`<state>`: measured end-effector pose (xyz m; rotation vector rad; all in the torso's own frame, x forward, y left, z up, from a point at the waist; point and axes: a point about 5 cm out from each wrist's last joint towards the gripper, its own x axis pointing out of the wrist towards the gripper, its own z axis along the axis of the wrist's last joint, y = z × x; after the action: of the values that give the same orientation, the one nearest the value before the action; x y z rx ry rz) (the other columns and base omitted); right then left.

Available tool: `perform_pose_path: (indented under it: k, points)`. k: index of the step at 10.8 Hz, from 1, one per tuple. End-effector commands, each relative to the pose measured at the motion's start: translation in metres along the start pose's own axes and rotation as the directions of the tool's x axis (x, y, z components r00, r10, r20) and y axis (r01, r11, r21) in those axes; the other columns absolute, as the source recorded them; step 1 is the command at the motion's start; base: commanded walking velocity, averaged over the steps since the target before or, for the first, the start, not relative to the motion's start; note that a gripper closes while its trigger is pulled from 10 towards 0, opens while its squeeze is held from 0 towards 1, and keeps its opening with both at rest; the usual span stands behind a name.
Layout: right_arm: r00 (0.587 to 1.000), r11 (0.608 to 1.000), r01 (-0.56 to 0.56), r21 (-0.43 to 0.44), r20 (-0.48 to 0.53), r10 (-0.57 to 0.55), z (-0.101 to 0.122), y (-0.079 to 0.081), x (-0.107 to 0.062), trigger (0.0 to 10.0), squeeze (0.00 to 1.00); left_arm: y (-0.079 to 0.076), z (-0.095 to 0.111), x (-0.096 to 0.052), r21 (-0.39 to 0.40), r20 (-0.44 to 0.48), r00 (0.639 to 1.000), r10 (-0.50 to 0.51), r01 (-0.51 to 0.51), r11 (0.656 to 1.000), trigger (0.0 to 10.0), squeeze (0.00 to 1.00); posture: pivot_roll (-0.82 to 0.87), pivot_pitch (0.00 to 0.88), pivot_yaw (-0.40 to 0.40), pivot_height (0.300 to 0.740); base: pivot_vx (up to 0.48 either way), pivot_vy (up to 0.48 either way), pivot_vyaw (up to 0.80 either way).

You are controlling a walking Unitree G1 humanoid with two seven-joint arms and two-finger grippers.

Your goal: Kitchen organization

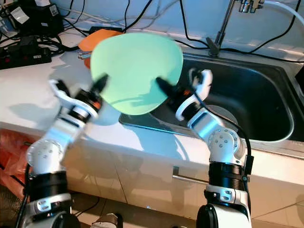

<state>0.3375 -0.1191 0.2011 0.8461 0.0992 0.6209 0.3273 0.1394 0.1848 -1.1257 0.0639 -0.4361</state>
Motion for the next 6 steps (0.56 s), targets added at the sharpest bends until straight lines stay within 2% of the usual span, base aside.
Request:
perform_pose_path:
  k: [1, 3, 6]
  points:
    - [0.997, 0.997, 0.070, -0.043, 0.024, -0.069, 0.005, -0.007, -0.001, 0.0, 0.00, -0.016, -0.004, 0.005, 0.048, -0.035, 0.997, -0.065, 0.067, 0.997, 10.0, 1.00, 0.09, 0.069, -0.020, 0.740, 0.000, 0.000, 0.00]
    - [0.995, 0.997, 0.069, -0.039, 0.080, -0.066, 0.012, -0.006, -0.002, 0.0, 0.00, -0.015, -0.005, 0.004, 0.062, -0.036, 0.998, -0.055, 0.057, 0.996, 10.0, 1.00, 0.09, 0.069, -0.019, 0.740, 0.000, 0.000, 0.00]
    - [0.960, 0.984, 0.174, 0.037, 0.215, -0.178, 0.030, -0.023, -0.007, 0.0, 0.00, -0.018, -0.008, 0.001, 0.169, -0.062, 0.997, -0.041, 0.051, 0.984, 10.0, 1.00, 0.09, 0.070, -0.020, 0.740, 0.000, 0.000, 0.00]
